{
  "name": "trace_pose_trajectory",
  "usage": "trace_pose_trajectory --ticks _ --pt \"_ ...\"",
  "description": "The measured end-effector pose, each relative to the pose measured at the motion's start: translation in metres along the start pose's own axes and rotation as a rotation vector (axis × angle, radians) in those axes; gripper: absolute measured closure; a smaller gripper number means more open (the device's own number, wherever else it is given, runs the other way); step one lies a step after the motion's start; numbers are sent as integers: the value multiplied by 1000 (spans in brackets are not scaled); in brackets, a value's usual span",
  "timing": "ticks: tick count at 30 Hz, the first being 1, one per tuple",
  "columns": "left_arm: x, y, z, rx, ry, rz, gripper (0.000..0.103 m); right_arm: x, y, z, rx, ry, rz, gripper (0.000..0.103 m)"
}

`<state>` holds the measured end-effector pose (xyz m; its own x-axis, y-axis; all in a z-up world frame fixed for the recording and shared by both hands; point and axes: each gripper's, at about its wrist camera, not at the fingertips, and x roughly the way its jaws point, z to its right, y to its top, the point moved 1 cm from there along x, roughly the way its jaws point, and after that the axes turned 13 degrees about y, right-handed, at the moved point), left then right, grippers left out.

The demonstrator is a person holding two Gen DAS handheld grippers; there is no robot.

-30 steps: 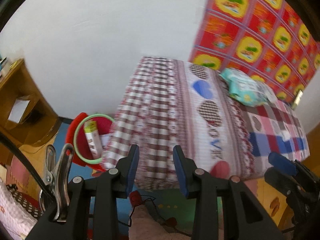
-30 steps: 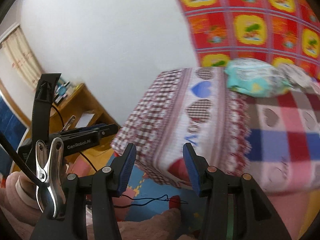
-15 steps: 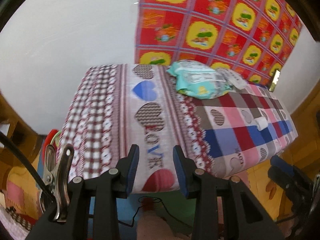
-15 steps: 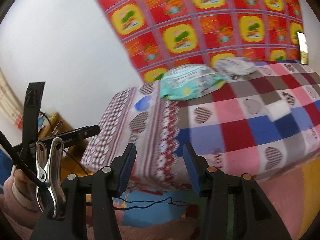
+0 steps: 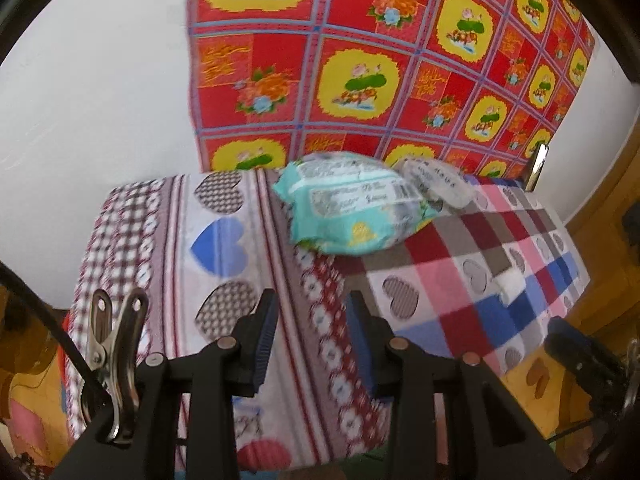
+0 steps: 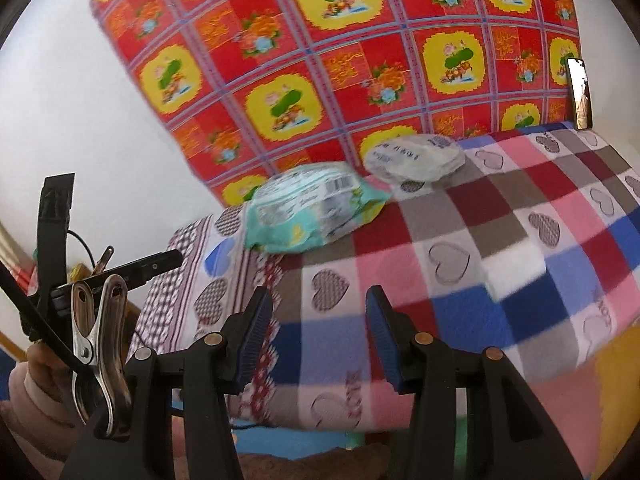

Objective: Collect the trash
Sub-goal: 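Lower both open tools onto the teal wipes package on the bed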

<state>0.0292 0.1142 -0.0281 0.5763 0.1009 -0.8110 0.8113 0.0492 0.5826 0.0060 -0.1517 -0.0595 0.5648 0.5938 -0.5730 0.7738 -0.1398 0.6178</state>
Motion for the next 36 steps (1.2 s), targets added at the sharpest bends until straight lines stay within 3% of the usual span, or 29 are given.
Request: trace_pose_trajectory --ticks 11,20,32,36 --pt "62 60 7 2 -6 -49 65 50 58 32 45 -1 -29 53" --pt "106 89 17 11 43 -51 57 109 99 48 1 33 -95 52" --pt "169 101 23 -61 79 -143 54 182 112 76 -6 71 -218 49" --pt "184 99 28 -58 87 -174 42 198 111 86 -8 58 -246 46"
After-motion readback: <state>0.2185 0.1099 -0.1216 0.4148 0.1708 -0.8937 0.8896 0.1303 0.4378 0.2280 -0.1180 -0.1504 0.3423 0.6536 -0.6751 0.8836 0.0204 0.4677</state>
